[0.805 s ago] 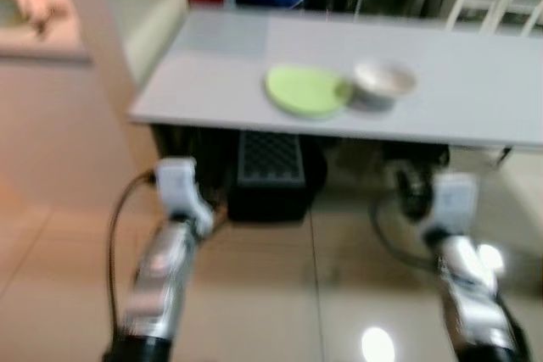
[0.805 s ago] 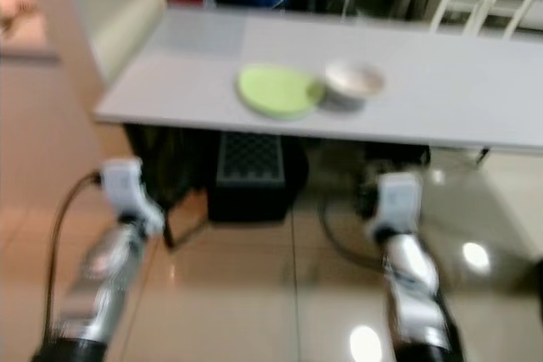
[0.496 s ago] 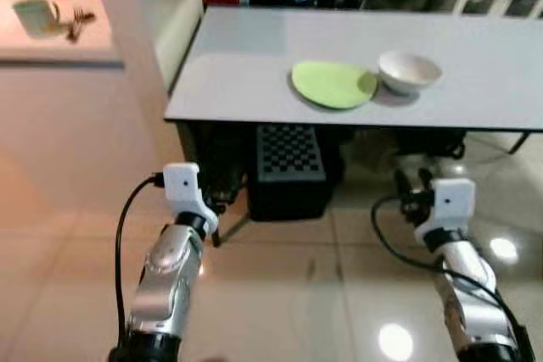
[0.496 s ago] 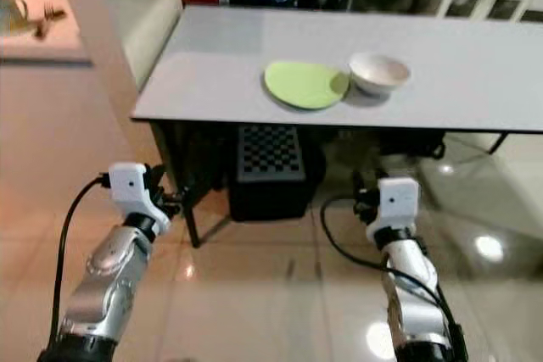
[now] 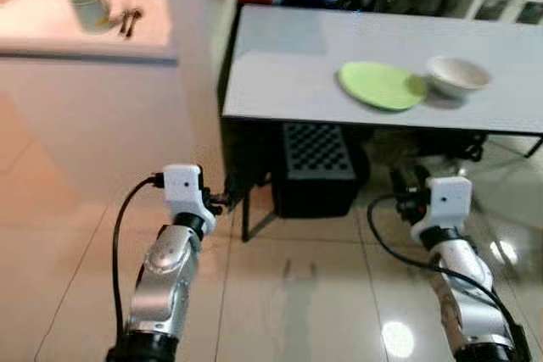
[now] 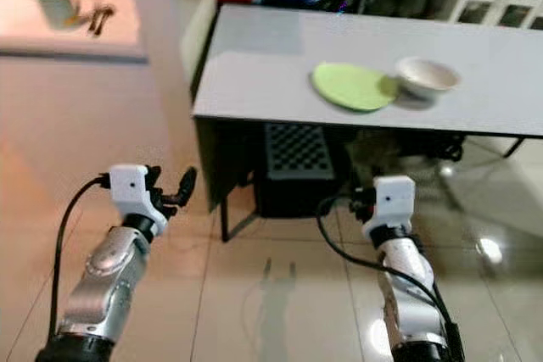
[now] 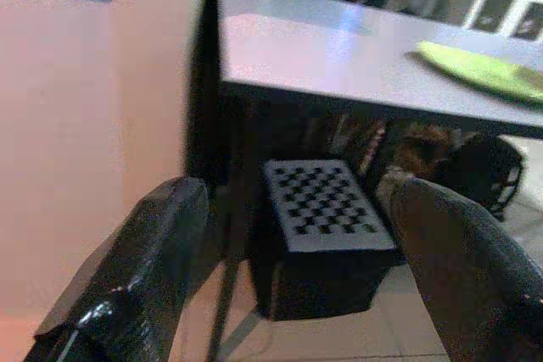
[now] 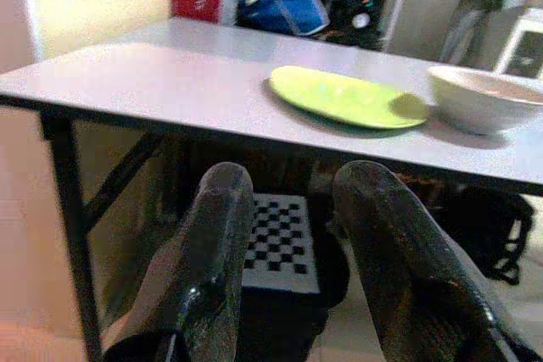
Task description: Setting the table
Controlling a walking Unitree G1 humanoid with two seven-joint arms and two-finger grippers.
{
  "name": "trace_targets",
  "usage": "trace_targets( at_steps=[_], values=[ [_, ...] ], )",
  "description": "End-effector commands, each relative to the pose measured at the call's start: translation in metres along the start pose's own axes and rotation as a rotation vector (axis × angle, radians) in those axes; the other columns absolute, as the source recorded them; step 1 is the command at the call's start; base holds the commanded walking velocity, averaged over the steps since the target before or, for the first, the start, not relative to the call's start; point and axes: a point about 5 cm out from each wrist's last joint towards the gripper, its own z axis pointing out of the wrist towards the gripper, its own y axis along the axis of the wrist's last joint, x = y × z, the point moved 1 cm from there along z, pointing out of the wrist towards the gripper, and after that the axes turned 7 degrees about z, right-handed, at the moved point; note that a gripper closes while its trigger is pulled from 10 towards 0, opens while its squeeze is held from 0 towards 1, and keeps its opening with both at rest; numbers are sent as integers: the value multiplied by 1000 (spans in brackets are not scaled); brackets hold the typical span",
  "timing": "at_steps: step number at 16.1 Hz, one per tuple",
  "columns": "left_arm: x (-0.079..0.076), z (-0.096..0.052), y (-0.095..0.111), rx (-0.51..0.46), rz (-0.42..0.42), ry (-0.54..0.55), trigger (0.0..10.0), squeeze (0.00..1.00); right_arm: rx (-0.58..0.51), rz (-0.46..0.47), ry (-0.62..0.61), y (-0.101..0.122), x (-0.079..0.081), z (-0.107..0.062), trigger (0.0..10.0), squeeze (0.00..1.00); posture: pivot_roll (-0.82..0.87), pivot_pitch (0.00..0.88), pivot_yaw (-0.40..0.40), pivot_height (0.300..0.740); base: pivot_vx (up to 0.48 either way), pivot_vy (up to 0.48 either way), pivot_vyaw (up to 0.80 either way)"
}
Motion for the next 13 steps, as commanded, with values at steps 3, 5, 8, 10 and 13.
trace_targets(
  at_steps=[3,5,8,10,13],
  values=[
    [1,0,3,-14,24,16,10000,0,8,-7,-8,0,-4,0,10000,0,-5,0,-40,740,0,0,0],
    [2,0,2,-13,22,26,10000,0,10,-8,-4,-1,-4,-1,10000,0,-5,0,-39,740,384,0,0],
    [5,1,3,-13,26,37,10000,0,16,-11,-1,-2,-4,0,10000,0,-2,0,-43,740,458,0,0],
    [5,2,3,-17,35,35,10000,0,18,-13,2,-2,-4,1,10000,0,-1,0,-46,740,454,0,0],
    [4,1,3,-20,42,32,10000,0,19,-15,5,-2,-4,1,10000,0,-2,0,-46,740,447,0,0]
  ],
)
